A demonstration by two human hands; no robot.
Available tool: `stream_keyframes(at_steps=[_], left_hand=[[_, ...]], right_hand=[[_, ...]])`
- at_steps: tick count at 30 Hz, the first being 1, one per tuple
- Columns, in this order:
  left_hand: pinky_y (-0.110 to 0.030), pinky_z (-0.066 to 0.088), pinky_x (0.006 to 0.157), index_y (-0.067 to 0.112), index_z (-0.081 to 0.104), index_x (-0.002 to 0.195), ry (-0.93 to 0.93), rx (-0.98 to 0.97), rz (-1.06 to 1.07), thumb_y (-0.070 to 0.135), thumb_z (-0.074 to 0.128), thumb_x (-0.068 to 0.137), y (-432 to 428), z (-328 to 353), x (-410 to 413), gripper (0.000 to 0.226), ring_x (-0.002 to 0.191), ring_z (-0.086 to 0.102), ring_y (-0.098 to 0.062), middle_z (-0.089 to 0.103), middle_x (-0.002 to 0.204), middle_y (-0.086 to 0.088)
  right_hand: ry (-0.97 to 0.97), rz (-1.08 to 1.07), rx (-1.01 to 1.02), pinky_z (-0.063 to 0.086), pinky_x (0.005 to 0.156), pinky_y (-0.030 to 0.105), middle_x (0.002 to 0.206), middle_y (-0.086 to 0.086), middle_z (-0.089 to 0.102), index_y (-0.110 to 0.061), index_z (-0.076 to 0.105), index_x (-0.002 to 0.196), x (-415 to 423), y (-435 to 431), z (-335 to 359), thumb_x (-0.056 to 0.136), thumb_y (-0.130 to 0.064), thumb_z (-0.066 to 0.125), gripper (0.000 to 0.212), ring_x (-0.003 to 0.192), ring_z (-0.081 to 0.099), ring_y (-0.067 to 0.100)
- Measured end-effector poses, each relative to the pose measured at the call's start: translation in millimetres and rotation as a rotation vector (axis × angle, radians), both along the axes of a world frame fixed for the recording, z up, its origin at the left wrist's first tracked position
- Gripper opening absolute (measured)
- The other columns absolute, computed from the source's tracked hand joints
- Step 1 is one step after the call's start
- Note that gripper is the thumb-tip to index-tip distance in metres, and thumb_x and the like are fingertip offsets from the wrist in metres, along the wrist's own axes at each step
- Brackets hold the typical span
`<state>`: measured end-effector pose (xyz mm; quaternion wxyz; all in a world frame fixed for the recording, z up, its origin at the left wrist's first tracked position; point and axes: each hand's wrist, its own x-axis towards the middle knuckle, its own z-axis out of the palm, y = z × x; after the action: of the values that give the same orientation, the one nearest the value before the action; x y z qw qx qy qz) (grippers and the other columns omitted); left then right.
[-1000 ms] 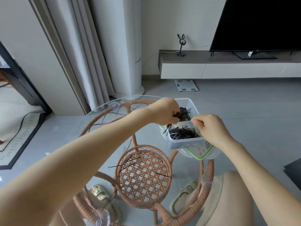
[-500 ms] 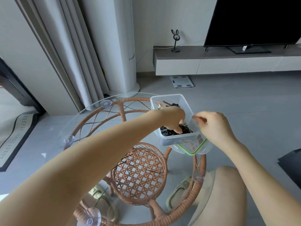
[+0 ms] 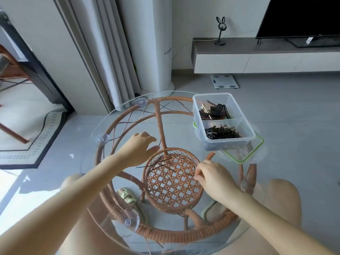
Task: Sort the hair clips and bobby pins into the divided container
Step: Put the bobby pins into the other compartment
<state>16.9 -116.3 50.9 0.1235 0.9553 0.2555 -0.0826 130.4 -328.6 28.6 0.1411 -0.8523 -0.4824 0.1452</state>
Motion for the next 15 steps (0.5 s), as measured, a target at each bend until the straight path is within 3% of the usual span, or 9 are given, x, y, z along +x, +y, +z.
stream_keyframes(at_steps=[4,8,12,15], left_hand=[[-0.038,0.025,0.112,0.019,0.045,0.134,-0.094,0.006,0.015,0.034,0.035,0.097,0,-25,-12,0.042,0.132,0.033,-0.023,0.042,0.143,-0.001],[-0.031,0.031,0.106,0.02,0.056,0.125,-0.2,-0.125,-0.129,0.019,0.039,0.096,-21,-25,-17,0.034,0.122,0.041,-0.017,0.051,0.132,0.002],[-0.026,0.036,0.103,0.015,0.064,0.116,-0.231,-0.284,-0.207,0.009,0.043,0.093,-33,-16,-38,0.031,0.116,0.049,-0.013,0.059,0.124,0.001],[-0.024,0.038,0.101,0.018,0.064,0.115,-0.328,-0.289,-0.085,0.013,0.048,0.092,-29,-13,-56,0.028,0.113,0.052,-0.013,0.06,0.121,0.001]], right_hand=[[-0.051,0.02,0.062,0.044,0.089,0.046,0.09,0.001,0.063,-0.012,0.06,0.079,-11,29,-18,0.087,-0.015,0.054,0.011,0.085,0.057,0.02],[-0.05,-0.082,0.22,0.048,0.072,0.035,0.088,0.007,0.062,-0.006,0.059,0.081,1,80,-18,0.089,-0.013,0.051,0.014,0.083,0.058,0.023],[-0.023,-0.119,0.264,0.045,0.073,0.035,0.096,0.01,0.063,-0.006,0.06,0.086,13,128,-13,0.088,-0.009,0.047,0.014,0.091,0.057,0.028],[-0.044,0.02,0.189,0.043,0.075,0.034,0.104,0.007,0.062,-0.011,0.06,0.093,10,141,-18,0.091,-0.014,0.043,0.017,0.097,0.054,0.027]])
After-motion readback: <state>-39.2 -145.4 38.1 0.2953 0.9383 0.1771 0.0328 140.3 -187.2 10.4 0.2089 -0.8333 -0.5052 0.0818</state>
